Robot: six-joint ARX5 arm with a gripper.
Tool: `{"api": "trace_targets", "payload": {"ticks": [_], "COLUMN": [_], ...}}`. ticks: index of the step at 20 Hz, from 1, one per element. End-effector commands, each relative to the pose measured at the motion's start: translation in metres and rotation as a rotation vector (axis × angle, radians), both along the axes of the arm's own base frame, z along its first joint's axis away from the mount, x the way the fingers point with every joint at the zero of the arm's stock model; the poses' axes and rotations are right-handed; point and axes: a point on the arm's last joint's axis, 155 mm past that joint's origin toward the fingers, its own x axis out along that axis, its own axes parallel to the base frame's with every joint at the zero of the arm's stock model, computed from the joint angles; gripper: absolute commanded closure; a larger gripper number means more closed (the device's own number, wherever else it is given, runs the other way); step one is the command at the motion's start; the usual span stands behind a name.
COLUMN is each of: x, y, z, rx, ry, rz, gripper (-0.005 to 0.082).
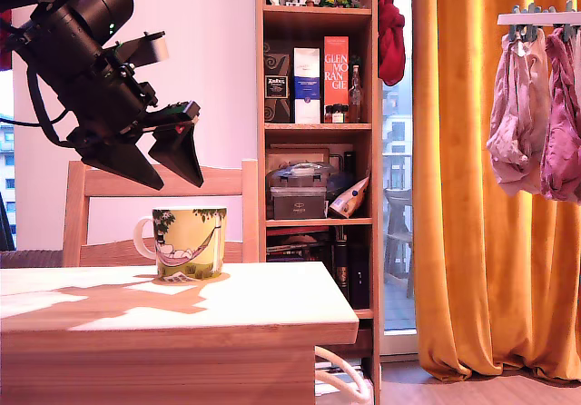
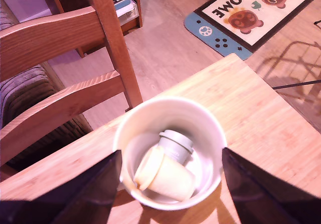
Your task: Pick up the coffee capsules on the table and drop them inside the coffee cup
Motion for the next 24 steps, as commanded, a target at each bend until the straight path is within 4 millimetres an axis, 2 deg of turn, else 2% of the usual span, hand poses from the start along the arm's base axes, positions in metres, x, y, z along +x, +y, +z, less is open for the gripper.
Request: {"api": "trace_targets", "payload": {"ticks": [1, 2, 3, 4, 6, 7, 10, 20, 24], "x": [0.002, 0.001, 0.000, -0.001, -0.008, -0.013, -0.031, -0.068, -0.082], "y": [0.001, 0.001, 0.001, 0.001, 0.000, 0.000, -0.002, 0.009, 0.021], "z": [0.003, 0.005, 0.010, 0.017, 0.034, 0.041, 0.060, 0.118, 0.127], "rx": [0.001, 0.000, -0.004, -0.009, -0.023, -0.029, -0.065, -0.121, -0.126], "ry": [-0.009, -0.014, -0.021, -0.033, -0.056, -0.055, -0.047, -0.127, -0.170], "rz": [0.000, 0.001, 0.001, -0.001, -0.010, -0.013, -0.042, -0.049, -0.015], "gripper": [0.0218, 0.0265, 0.0353, 0.0482, 0.0806, 0.0780, 0.0786, 0.0786, 0.0786]}}
